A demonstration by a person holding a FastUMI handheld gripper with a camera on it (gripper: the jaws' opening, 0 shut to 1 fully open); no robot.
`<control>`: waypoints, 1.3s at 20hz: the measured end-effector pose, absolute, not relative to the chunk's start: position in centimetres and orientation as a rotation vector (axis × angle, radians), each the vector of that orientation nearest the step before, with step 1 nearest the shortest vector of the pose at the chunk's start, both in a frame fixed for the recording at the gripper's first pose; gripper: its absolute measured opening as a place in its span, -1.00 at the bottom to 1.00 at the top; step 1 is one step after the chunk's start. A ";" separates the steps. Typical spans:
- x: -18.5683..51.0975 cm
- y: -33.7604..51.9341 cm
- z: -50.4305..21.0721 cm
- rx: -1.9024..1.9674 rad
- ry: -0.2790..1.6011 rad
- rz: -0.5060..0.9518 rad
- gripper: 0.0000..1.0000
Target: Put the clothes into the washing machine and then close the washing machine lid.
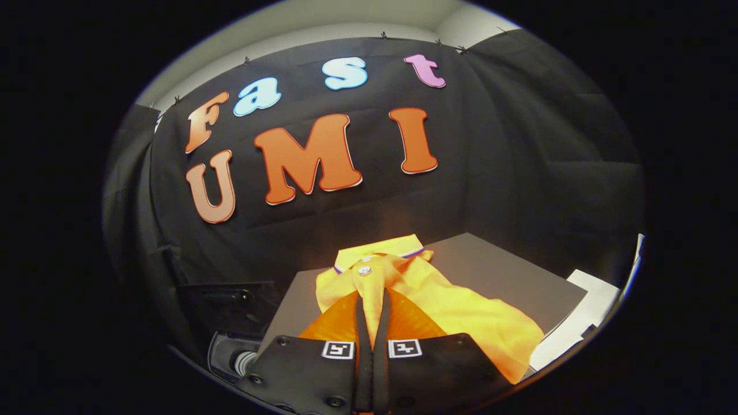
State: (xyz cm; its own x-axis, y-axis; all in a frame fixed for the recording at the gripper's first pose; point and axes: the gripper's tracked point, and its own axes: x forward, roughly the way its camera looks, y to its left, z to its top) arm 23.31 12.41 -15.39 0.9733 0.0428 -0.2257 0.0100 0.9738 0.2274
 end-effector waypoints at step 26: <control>18.5 35.0 0.7 0.303 -0.009 0.283 -0.84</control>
